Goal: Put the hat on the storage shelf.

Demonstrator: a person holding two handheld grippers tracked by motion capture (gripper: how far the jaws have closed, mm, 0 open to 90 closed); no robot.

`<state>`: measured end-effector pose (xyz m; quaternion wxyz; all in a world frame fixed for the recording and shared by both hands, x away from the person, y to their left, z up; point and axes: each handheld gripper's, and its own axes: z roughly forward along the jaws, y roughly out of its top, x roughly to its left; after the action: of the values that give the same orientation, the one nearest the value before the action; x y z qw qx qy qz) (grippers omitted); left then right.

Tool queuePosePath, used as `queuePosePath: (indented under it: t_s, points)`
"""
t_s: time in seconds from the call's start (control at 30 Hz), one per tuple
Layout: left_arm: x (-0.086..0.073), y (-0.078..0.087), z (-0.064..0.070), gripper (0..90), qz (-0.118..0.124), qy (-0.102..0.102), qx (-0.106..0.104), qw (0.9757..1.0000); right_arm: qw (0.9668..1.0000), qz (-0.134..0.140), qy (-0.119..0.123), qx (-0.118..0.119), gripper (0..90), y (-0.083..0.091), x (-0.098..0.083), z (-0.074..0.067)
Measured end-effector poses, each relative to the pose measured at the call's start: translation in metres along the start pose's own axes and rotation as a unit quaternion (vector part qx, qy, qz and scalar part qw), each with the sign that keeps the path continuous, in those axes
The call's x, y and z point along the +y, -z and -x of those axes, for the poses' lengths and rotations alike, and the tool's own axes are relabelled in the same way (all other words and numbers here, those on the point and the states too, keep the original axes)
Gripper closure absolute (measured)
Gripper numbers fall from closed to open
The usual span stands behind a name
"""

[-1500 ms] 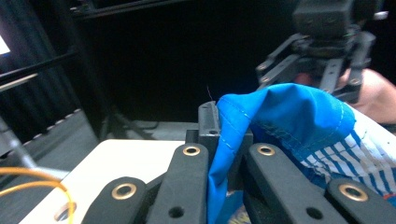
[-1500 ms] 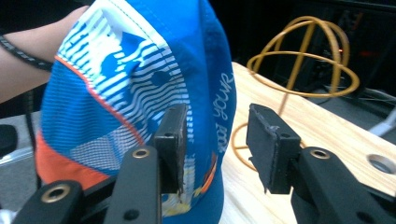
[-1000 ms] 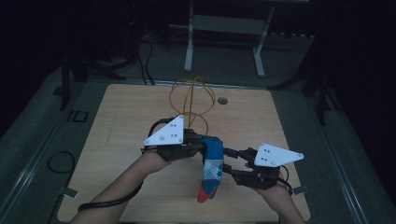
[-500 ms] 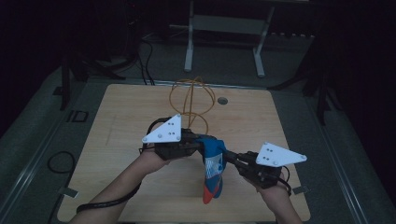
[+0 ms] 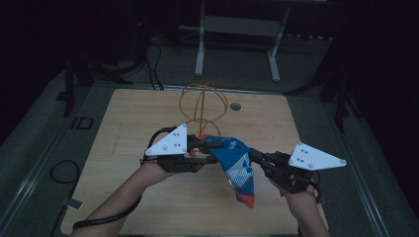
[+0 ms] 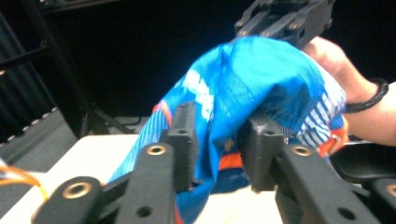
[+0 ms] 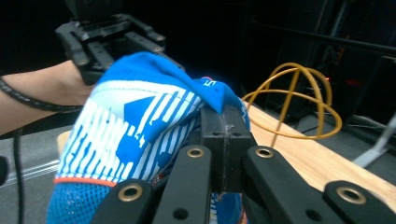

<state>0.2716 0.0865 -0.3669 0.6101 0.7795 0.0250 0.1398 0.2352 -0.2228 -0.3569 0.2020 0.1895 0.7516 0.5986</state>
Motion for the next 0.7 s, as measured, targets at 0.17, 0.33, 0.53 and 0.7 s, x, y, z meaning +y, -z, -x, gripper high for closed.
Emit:
queuePosePath:
  t_s: [0.17, 0.33, 0.53, 0.7]
  points:
    - [-0.007, 0.009, -0.002, 55.5, -0.001, 0.024, 0.022, 0.9995, 0.9999, 0.003, 0.001, -0.01, 90.0, 0.004, 0.003, 0.004]
    - [-0.015, 0.017, 0.001, 40.6, -0.004, 0.037, 0.045, 0.9983, 0.9997, 0.006, 0.001, -0.022, 90.0, 0.006, 0.006, 0.008]
    - [-0.033, 0.028, 0.001, 24.6, -0.012, 0.06, 0.071, 0.9955, 0.9992, 0.015, -0.003, -0.037, 90.0, 0.006, 0.011, 0.018]
    - [-0.055, 0.037, 0.0, 8.1, -0.02, 0.08, 0.105, 0.991, 0.9985, 0.021, -0.006, -0.049, 90.0, 0.001, 0.021, 0.031]
